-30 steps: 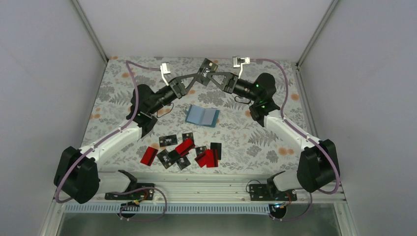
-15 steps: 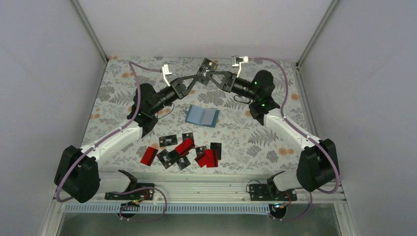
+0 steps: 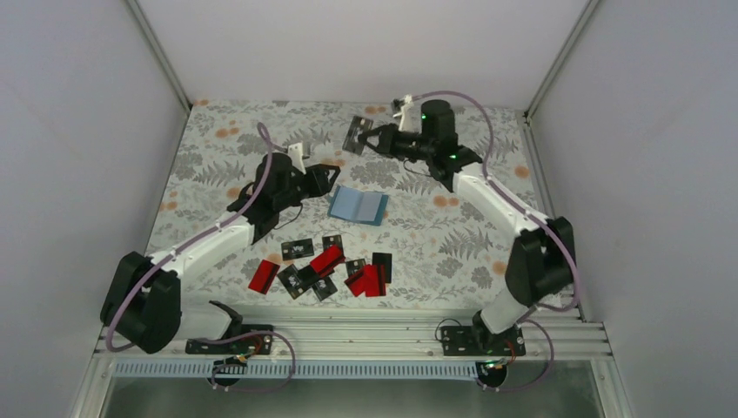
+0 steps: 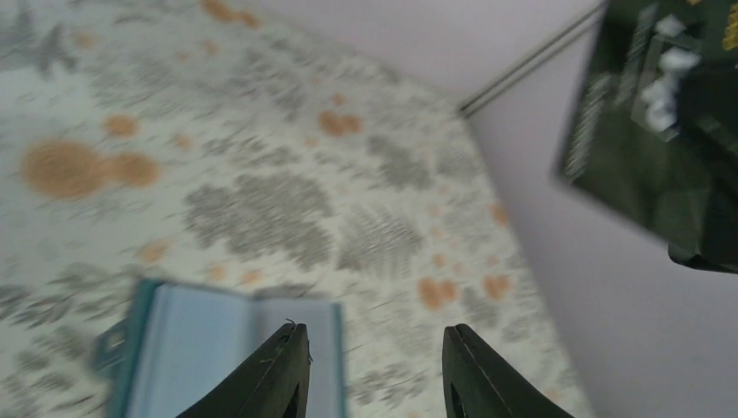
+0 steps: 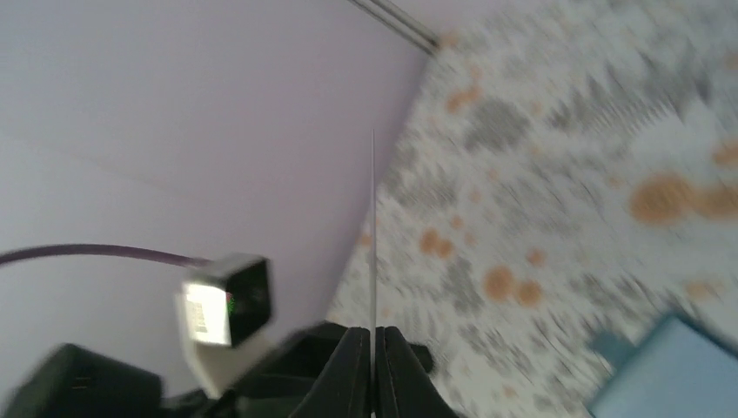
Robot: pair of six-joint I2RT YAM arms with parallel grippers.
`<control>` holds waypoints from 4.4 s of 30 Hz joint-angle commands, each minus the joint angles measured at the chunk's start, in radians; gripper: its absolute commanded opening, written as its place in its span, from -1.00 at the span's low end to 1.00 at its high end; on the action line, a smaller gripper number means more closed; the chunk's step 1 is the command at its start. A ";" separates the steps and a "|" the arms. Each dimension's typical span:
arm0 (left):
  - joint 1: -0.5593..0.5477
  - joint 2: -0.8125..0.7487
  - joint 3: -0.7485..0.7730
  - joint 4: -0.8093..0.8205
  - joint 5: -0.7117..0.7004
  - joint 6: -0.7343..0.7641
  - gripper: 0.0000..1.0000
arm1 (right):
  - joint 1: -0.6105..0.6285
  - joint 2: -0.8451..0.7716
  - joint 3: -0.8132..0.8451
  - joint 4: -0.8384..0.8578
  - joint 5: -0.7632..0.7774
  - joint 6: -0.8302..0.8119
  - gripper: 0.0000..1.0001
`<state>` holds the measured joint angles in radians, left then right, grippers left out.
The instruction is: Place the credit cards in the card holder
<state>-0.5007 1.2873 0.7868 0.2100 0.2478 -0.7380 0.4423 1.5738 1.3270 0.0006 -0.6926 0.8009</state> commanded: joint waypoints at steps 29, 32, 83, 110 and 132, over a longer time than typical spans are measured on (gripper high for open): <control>0.005 0.453 0.205 -0.362 -0.106 0.362 -0.21 | -0.004 0.394 -0.028 -0.422 -0.079 -0.149 -0.92; 0.001 0.474 0.215 -0.374 -0.135 0.371 -0.21 | -0.004 0.398 -0.033 -0.421 -0.076 -0.148 -0.92; -0.028 0.573 0.255 -0.369 -0.152 0.443 -0.32 | -0.030 0.536 -0.011 -0.429 -0.149 -0.188 -0.92; -0.032 0.577 0.228 -0.354 -0.110 0.440 -0.35 | -0.049 0.566 0.002 -0.348 -0.121 -0.112 -0.92; -0.058 0.552 0.173 -0.333 -0.071 0.400 -0.36 | -0.051 0.588 -0.046 -0.322 -0.137 -0.179 -0.92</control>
<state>-0.5316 1.8423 0.9901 -0.1181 0.1238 -0.3149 0.3931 2.1204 1.3018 -0.3035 -0.8467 0.6636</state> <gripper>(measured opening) 0.323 0.044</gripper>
